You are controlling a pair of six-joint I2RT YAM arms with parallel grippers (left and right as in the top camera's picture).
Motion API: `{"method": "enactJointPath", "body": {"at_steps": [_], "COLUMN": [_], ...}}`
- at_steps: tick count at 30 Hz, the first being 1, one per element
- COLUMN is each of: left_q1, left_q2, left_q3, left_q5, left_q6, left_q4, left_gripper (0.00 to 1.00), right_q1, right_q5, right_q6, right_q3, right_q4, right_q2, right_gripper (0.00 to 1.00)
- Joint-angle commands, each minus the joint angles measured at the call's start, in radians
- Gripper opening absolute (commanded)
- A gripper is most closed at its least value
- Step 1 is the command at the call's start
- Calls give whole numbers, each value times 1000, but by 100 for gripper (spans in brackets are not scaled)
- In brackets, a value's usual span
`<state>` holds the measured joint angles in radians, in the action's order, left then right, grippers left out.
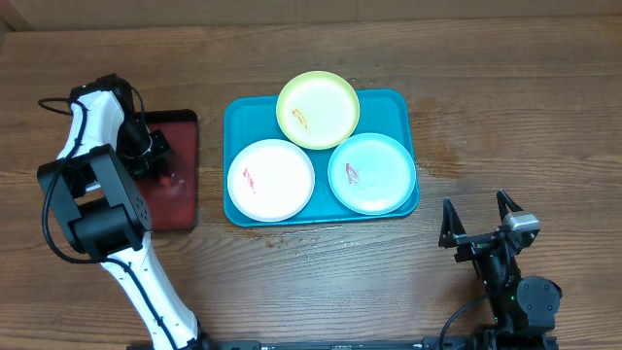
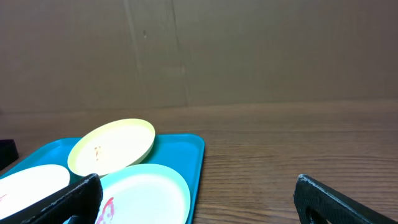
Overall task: Clean dirty plates on tray and stack at the side
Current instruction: 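Lower the left gripper and grasp the green-and-red sponge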
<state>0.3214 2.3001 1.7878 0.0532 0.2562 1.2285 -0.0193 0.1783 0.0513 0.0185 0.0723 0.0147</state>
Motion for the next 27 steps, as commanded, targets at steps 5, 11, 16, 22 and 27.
{"method": "enactJointPath", "body": {"at_steps": [5, 11, 16, 22, 27], "left_q1": [-1, -1, -1, -1, -1], "left_q2": [35, 35, 35, 35, 30], "left_q3": [-6, -6, -6, -5, 12], "left_q5": [5, -90, -90, -86, -86], "left_q6": [-2, -2, -2, -1, -2], "left_q4": [-51, -150, -171, -143, -103], "left_gripper": [100, 100, 96, 47, 4], "right_q1": [-5, -5, -5, -5, -5], "right_q5": [-5, -5, -5, -5, -5], "right_q6": [-7, -7, -7, -7, -7], "right_q3": [-10, -10, -10, -10, -10], "right_q4": [-4, -3, -4, -4, -4], "right_q2": [-12, -12, -12, -12, -12], "right_gripper": [100, 100, 100, 100, 100]}}
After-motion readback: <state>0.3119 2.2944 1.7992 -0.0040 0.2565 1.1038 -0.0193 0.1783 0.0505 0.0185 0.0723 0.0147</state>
